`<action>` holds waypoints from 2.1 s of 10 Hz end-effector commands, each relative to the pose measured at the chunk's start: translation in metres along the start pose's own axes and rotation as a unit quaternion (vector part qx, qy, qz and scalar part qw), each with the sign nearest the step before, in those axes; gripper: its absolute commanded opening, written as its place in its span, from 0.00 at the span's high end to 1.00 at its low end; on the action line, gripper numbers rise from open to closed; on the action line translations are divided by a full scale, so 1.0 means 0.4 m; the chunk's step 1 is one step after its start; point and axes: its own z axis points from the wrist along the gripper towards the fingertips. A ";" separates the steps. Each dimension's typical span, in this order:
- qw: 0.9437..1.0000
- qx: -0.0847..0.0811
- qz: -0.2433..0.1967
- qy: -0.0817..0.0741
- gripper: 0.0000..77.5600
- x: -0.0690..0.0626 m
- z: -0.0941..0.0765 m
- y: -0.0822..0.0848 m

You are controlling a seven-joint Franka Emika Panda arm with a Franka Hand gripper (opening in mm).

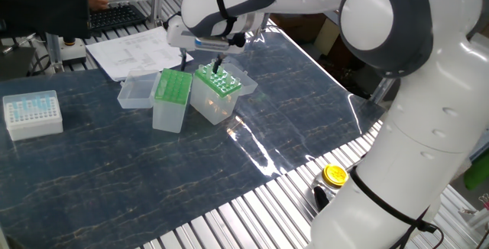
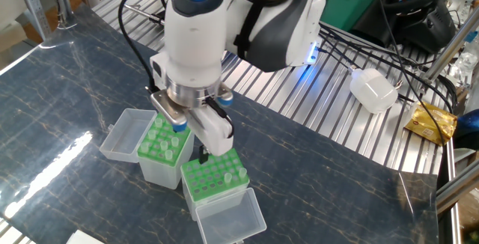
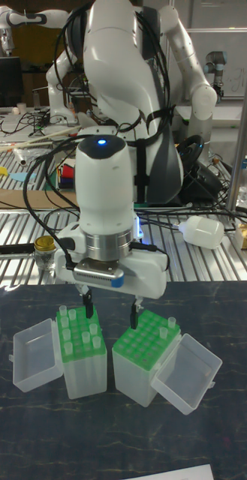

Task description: Transfer all large pipette tips from one holder to another

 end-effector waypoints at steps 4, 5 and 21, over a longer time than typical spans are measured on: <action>1.000 -0.006 -0.012 0.001 0.00 -0.013 0.010 -0.036; 1.000 -0.008 -0.018 0.001 0.00 -0.016 0.018 -0.047; 0.999 -0.019 -0.027 0.002 0.00 -0.019 0.050 -0.078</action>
